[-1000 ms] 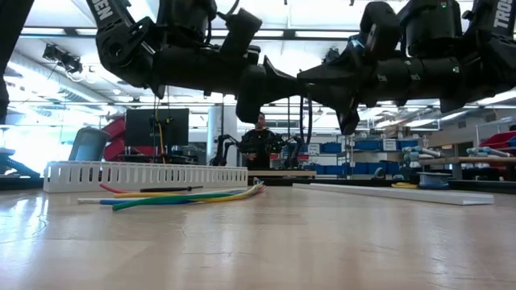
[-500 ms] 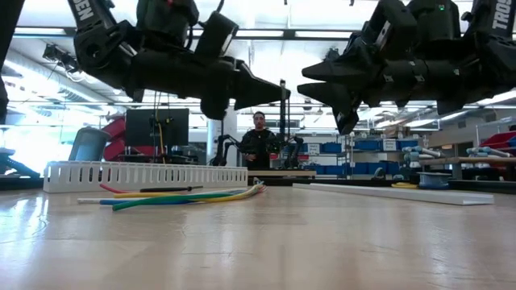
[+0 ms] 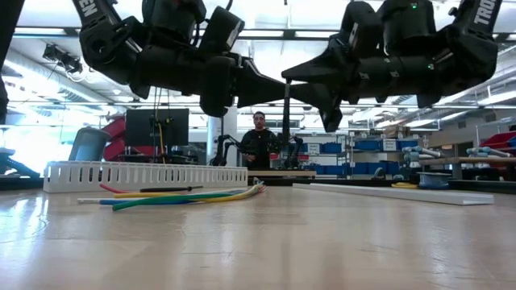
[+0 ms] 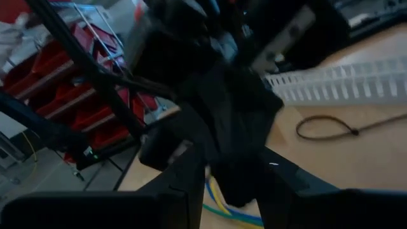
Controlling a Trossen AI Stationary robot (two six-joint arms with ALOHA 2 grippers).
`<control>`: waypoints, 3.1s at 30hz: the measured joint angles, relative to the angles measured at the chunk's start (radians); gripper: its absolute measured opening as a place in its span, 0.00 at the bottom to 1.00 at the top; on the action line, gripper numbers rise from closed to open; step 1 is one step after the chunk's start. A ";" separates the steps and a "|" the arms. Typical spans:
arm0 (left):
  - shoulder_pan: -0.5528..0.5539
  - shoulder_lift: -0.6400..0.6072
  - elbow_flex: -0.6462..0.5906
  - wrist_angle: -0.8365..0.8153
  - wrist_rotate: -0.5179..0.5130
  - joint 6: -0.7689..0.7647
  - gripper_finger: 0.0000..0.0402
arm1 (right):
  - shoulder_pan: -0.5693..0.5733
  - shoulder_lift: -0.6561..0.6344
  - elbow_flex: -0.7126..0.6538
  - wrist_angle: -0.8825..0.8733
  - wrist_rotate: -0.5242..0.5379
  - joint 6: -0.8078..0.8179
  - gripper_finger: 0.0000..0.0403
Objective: Ziptie cables
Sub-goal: Prepare the black zip tie to wrap the cable wires
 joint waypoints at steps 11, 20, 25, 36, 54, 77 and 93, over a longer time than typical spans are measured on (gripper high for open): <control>0.000 0.000 0.000 -0.023 0.000 0.000 0.00 | -0.001 0.000 0.001 0.036 0.001 0.011 0.10; -0.002 0.000 0.000 -0.009 -0.003 -0.001 0.00 | -0.009 0.000 0.001 0.022 0.021 -0.021 0.00; -0.011 0.000 0.000 -0.013 -0.011 -0.006 0.00 | -0.042 0.000 0.001 0.023 0.024 -0.025 0.00; -0.016 0.000 -0.001 -0.052 -0.007 -0.063 0.00 | -0.120 0.000 0.001 0.023 0.007 -0.021 0.00; -0.034 -0.005 -0.002 -0.117 -0.063 -0.211 0.00 | -0.138 0.000 0.000 0.024 -0.189 0.002 0.10; 0.120 -0.349 -0.002 -1.191 -0.206 -0.521 0.00 | -0.022 0.000 -0.003 -0.296 -0.234 -0.077 0.31; 0.144 -0.240 0.001 -1.148 -0.161 -0.132 0.01 | 0.089 0.000 -0.002 -0.291 -0.135 -0.079 0.31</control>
